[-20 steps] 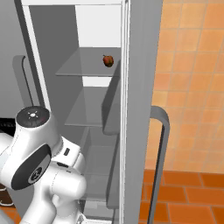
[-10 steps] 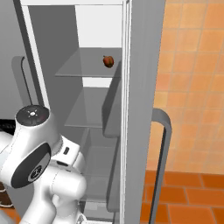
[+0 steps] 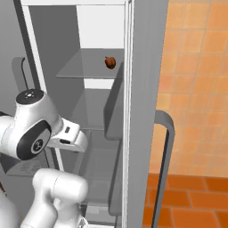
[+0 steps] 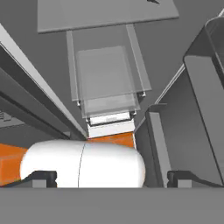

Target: Place one bell pepper and one fish in each tupperware on the nearby counter, to pack two identical lunches.

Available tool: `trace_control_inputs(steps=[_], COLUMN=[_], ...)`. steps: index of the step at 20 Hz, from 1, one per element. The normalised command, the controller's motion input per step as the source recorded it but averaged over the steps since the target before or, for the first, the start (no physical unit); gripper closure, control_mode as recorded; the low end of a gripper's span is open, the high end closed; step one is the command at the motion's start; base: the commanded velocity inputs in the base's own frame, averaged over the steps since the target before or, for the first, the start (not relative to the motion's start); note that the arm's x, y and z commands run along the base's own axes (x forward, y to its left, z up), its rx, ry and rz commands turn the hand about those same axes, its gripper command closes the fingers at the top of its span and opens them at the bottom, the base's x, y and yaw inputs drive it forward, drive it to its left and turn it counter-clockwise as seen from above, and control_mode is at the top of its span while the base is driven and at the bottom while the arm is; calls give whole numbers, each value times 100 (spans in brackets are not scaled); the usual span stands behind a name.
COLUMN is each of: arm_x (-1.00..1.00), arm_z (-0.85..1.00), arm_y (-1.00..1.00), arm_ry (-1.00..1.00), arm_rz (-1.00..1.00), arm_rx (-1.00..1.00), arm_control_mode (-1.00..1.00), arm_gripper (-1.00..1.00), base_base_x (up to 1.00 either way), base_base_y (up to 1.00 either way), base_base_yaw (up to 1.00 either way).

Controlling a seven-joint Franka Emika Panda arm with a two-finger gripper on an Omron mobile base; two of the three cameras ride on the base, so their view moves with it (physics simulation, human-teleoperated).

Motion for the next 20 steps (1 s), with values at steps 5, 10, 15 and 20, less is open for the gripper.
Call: trace_control_inputs(steps=[5, 10, 15, 20], arm_x=[99, 100, 100, 100], arm_z=[0, 2, 0, -8], arm_y=[0, -28, -26, -9], arm_ry=[-18, -6, -7, -1], arm_rz=[17, 23, 20, 0], arm_rx=[-23, -6, -1, -3], arm_control_mode=[-100, -100, -100, -100], arm_gripper=[-100, -100, -100, -100], base_base_x=[0, 0, 0, 0], base_base_y=[0, 0, 0, 0], base_base_yaw=[0, 0, 0, 0])
